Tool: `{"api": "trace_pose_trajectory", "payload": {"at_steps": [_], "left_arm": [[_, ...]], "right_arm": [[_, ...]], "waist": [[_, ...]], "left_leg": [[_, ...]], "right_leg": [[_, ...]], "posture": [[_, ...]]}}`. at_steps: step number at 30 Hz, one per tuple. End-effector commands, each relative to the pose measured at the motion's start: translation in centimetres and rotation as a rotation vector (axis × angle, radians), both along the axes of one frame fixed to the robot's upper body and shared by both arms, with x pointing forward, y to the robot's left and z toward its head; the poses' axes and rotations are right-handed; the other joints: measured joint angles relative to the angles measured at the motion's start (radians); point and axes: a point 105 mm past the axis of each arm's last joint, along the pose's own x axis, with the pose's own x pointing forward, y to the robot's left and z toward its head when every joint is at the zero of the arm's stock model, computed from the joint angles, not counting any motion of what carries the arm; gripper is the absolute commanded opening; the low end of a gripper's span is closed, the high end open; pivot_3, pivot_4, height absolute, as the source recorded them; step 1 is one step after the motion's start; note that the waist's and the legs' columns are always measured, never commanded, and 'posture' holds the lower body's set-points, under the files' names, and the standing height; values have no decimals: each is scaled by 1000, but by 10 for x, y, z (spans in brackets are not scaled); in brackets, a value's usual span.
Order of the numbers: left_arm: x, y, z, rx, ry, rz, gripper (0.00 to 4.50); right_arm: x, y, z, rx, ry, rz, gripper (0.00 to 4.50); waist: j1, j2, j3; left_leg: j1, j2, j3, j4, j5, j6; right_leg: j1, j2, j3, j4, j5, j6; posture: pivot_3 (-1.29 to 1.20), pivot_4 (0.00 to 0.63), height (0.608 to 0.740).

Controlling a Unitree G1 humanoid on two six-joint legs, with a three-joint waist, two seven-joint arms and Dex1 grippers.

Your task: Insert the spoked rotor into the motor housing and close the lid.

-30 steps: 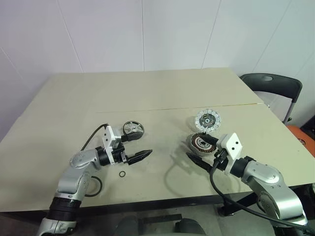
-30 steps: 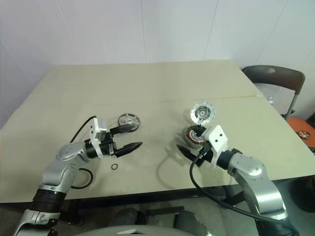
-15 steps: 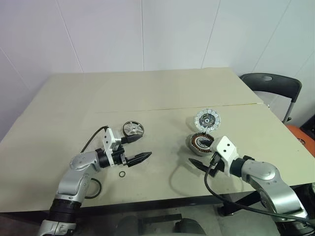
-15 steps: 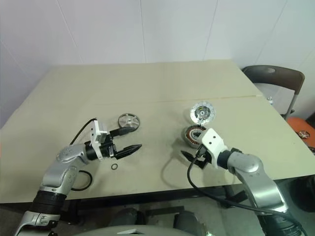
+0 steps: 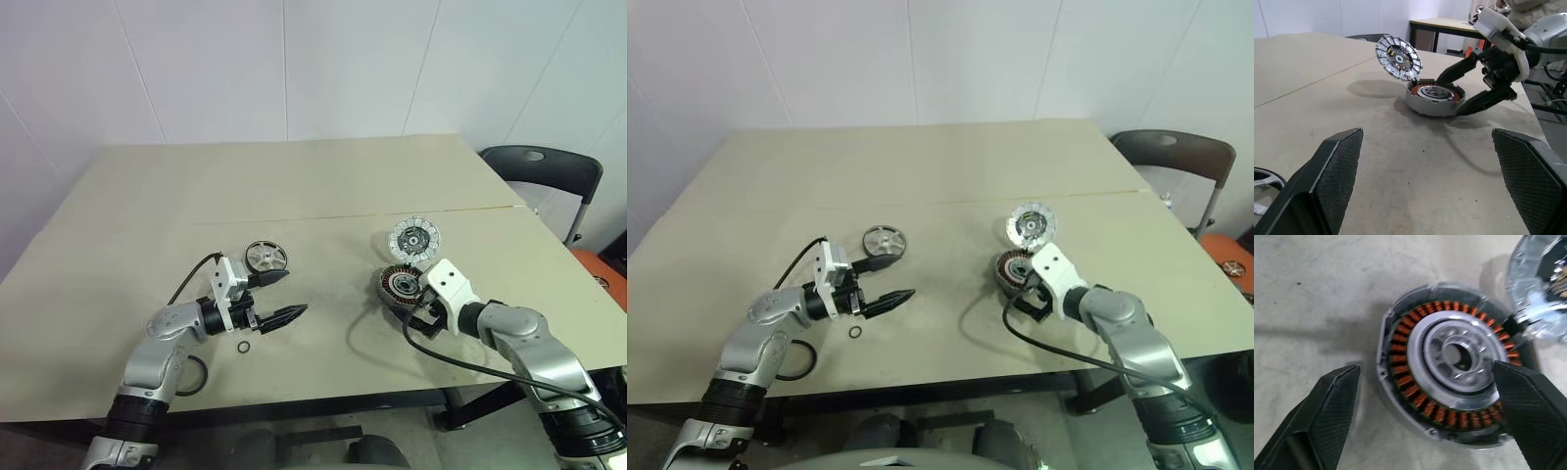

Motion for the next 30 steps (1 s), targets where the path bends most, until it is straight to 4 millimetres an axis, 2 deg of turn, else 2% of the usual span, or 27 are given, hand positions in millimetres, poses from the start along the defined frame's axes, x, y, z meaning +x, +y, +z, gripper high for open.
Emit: {"api": "trace_pose_trajectory", "payload": {"at_steps": [1, 9, 18, 23, 30], "left_arm": [[4, 1, 10, -2, -51, 4, 4500], [5, -1, 13, -1, -56, 4, 4500], [6, -4, 12, 0, -58, -1, 4500], [6, -3, 12, 0, -60, 1, 4500], [9, 0, 10, 1, -60, 7, 4500]], "right_arm": [[2, 6, 6, 13, -14, 25, 3628], [1, 8, 5, 14, -16, 33, 992], [-2, 9, 4, 14, -11, 43, 992], [-3, 12, 5, 21, -13, 62, 16], [-3, 12, 7, 15, -14, 65, 16]], "waist": [[0, 0, 0], [3, -1, 0], [2, -1, 0], [4, -1, 0], [3, -1, 0]], "left_leg": [[0, 0, 0, 0, 0, 0], [0, 0, 0, 1, 0, 0], [0, 0, 0, 0, 0, 0], [0, 0, 0, 0, -1, 0], [0, 0, 0, 0, -1, 0]], "right_leg": [[0, 0, 0, 0, 0, 0], [0, 0, 0, 0, 0, 0], [0, 0, 0, -1, 0, 0], [0, 0, -1, -1, 0, 0], [0, 0, -1, -3, 0, 0]], "posture": [[0, 0, 740], [0, 0, 740], [0, 0, 740], [0, 0, 740], [0, 0, 740]]}}
